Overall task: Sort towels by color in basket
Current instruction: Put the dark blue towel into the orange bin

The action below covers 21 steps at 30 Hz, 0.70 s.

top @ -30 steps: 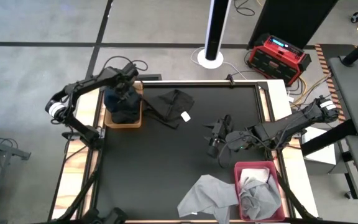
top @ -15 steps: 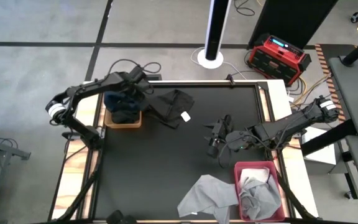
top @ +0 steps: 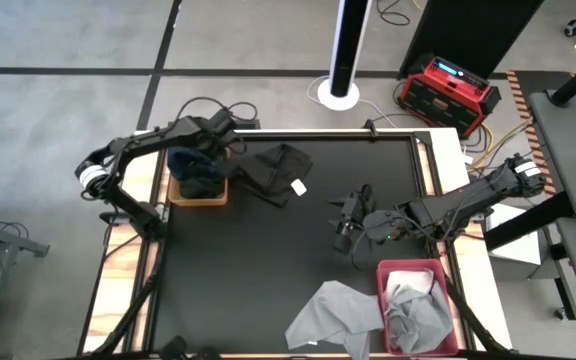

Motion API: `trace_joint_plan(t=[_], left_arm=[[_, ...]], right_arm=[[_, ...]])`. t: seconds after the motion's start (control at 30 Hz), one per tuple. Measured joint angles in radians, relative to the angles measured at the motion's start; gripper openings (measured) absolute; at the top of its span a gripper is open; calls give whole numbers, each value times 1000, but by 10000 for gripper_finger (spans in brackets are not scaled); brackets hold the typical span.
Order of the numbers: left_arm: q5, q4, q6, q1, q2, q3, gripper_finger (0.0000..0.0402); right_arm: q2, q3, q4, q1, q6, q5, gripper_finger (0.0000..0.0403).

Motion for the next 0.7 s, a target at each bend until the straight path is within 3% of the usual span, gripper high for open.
trace_joint_plan(t=[0.47, 0.7], left_arm=[[-61, 21, -26, 0, 182, -24, 0], [-62, 29, -26, 0, 170, -22, 0]], right_arm=[[0, 0, -2, 0, 2, 0, 189], [0, 0, -2, 0, 2, 0, 189]])
